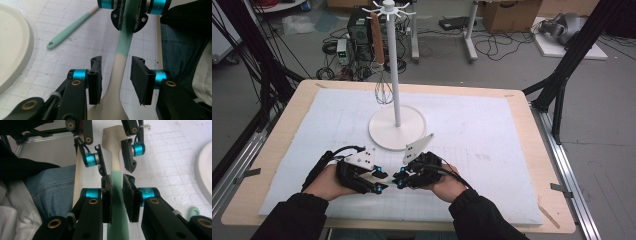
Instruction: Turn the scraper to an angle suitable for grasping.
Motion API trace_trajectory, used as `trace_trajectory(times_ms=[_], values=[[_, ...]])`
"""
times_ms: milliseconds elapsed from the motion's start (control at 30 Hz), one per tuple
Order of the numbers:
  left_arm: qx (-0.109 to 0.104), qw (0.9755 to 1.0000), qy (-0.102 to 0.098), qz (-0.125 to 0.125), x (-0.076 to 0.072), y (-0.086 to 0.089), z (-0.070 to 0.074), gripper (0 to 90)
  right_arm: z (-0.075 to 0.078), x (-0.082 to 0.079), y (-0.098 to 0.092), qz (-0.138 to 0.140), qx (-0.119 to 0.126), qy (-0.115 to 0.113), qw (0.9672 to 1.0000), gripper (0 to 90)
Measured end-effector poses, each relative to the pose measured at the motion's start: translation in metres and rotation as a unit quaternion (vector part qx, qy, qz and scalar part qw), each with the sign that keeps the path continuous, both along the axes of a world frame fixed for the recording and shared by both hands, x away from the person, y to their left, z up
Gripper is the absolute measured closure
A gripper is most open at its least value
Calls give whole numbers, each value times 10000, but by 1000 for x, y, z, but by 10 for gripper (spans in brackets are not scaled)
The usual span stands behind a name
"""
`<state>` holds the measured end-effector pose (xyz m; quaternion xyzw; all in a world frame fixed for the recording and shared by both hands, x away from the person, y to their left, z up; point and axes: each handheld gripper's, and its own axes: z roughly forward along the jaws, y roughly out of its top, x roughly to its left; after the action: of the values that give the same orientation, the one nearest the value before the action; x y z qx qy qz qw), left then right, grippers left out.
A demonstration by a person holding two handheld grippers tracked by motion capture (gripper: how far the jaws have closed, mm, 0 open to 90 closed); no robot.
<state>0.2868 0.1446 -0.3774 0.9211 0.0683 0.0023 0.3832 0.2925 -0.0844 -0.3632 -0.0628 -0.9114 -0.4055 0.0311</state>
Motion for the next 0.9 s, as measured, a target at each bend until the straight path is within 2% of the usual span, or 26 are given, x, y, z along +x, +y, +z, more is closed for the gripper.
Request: trace_trajectory(times_ms=[133,367,567,600,700,900], values=[[26,9999,30,-123,-1,0,-1,725,-1,-2,2,51,-39,4,10000,787],[110,9991,60,-405,-5,-3,-3,794,-3,-3,4,170,-126,15,9998,781],[102,9992,-47,-393,-7,-2,-2,803,-4,-1,2,137,-78,141,9998,756],[107,9991,-55,-403,-7,-2,-1,803,-4,0,2,125,-67,145,9998,720],[32,9994,-103,-341,-7,2,0,804,-4,2,-1,65,-74,241,9997,686],[3,9995,-129,-296,-7,7,3,803,-5,5,-5,44,-13,326,9995,684]])
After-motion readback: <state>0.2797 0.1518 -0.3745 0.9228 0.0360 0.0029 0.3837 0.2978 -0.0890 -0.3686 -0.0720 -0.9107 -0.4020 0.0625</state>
